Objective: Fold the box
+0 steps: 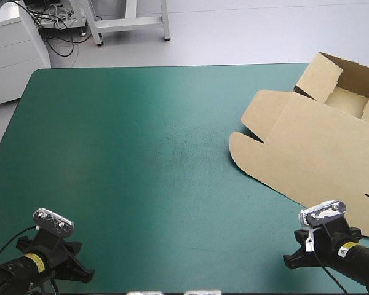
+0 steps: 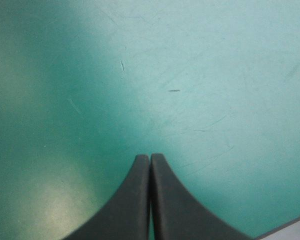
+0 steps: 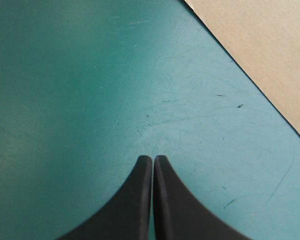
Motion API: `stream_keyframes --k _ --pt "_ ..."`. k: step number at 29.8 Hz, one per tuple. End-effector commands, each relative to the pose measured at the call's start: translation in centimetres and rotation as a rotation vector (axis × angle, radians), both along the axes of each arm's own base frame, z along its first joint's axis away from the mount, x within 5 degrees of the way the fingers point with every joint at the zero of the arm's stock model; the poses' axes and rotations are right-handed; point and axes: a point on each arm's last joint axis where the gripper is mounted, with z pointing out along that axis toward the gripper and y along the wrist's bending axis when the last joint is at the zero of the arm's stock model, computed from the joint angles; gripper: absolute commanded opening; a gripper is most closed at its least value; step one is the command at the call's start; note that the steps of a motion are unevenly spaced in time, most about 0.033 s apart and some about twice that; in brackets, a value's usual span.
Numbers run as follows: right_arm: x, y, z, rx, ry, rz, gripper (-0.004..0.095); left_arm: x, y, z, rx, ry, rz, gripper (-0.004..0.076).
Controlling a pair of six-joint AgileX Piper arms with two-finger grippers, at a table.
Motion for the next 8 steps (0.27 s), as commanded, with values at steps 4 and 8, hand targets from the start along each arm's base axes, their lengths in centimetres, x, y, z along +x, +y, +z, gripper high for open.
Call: stream_keyframes --k 4,8 --pt "0.42 0.13 1.12 0.022 -0.068 -0.003 -0.0004 0.35 -0.23 0.86 -0.032 -0.045 0.002 -0.0032" --pt "0.44 0.13 1.13 0.022 -0.070 -0.004 -0.0005 0.35 -0.23 0.86 -0.032 -0.045 0.002 -0.0032"
